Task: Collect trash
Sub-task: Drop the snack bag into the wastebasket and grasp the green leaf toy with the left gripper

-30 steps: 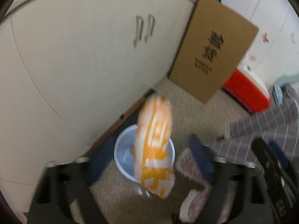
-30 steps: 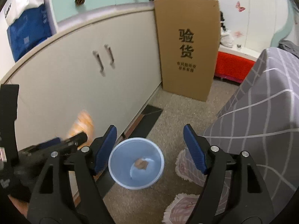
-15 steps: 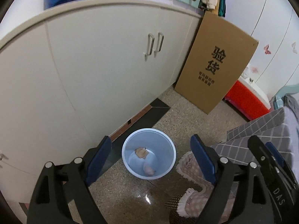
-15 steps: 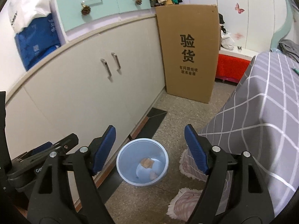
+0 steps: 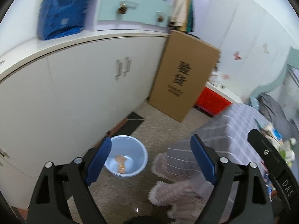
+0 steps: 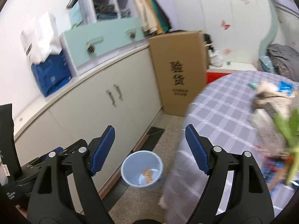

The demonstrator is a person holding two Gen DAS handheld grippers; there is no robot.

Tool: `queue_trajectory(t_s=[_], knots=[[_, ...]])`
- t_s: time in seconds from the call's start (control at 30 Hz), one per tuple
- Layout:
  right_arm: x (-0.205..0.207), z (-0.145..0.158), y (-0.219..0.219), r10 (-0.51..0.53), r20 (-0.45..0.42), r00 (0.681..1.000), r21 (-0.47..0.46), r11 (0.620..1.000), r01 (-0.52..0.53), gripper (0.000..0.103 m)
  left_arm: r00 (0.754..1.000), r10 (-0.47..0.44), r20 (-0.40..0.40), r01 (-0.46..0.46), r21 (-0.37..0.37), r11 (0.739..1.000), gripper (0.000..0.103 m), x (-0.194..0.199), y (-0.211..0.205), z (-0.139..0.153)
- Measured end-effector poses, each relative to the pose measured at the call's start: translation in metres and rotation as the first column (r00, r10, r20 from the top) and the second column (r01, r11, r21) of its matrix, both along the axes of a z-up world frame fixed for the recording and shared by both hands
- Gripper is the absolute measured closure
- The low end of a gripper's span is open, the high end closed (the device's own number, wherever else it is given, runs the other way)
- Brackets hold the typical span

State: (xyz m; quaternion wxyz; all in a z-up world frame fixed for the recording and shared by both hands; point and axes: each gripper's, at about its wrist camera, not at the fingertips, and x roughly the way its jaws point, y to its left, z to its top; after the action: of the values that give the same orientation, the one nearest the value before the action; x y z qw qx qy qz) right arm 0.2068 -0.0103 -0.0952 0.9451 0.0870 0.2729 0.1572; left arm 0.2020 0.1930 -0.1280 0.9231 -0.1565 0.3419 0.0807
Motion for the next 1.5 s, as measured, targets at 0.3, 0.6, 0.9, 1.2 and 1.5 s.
queue_trajectory(t_s=[0.3, 0.6, 0.9, 1.2, 1.5], knots=[[-0.057, 0.011, -0.128, -0.21, 0.021, 0.977, 0.011, 0.978, 0.21, 0.025, 0.961, -0.275, 0.01, 0.275, 0.043, 0.961, 0.018, -0.017, -0.132, 0.02], [-0.097, -0.017, -0.224, -0.378, -0.042, 0.925, 0.067, 0.923, 0.38, 0.025, 0.867, -0.497, -0.044, 0.498, 0.15, 0.854, 0.018, -0.023, -0.242, 0.019], [-0.105, -0.037, -0.277, -0.445, -0.093, 0.89, 0.089, 0.887, 0.453, 0.025, 0.816, -0.572, -0.081, 0.574, 0.222, 0.788, 0.019, -0.012, -0.304, 0.011], [-0.102, -0.051, -0.297, -0.435, -0.138, 0.89, 0.118, 0.885, 0.451, 0.025, 0.783, -0.603, -0.151, 0.615, 0.33, 0.716, 0.048, 0.007, -0.348, -0.006], [-0.1, -0.053, -0.286, -0.354, -0.163, 0.921, 0.1, 0.922, 0.373, 0.025, 0.81, -0.586, -0.037, 0.576, 0.237, 0.782, 0.093, -0.006, -0.318, 0.024]])
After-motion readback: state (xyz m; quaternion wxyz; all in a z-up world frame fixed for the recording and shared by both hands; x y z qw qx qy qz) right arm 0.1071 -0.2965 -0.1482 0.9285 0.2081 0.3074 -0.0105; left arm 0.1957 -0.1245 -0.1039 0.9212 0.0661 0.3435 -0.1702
